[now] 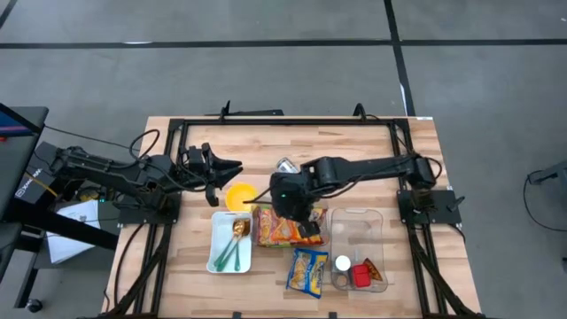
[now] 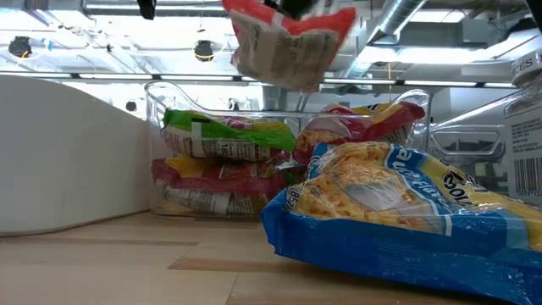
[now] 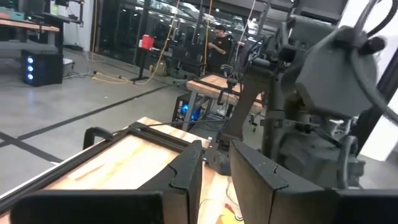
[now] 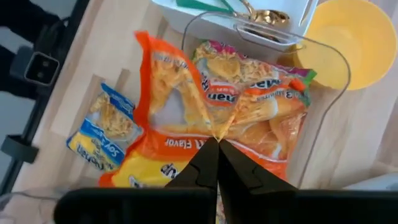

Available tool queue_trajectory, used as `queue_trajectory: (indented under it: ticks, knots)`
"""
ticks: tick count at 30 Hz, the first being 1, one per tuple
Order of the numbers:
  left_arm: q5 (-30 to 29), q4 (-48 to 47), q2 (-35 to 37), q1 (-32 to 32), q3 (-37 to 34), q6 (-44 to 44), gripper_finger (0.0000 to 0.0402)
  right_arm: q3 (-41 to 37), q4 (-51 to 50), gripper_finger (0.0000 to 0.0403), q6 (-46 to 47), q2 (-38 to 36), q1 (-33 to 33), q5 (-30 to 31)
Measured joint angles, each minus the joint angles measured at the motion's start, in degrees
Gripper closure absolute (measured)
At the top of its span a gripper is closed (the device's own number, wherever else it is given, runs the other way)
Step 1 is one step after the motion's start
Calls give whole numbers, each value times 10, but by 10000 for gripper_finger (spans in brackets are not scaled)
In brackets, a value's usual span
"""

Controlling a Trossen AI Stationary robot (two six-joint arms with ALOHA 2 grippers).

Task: Pick & Place Food Item
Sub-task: Put the orange noodle pack into the left transparent bin

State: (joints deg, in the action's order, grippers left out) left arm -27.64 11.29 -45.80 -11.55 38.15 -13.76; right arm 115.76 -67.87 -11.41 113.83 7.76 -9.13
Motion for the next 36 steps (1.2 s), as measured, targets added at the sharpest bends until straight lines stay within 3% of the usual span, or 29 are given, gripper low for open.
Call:
queue_trajectory:
  ticks: [4,26,36]
  knots:
    - [-5,-2,0,0,0,10,325,41,-7,403,-19,18,-1,1]
    - [-6,-3,4,-2,0,10,325,36,66,403,6,69,8,34]
    - [2,-5,5,-2,0,9,325,35,64,403,6,99,3,14]
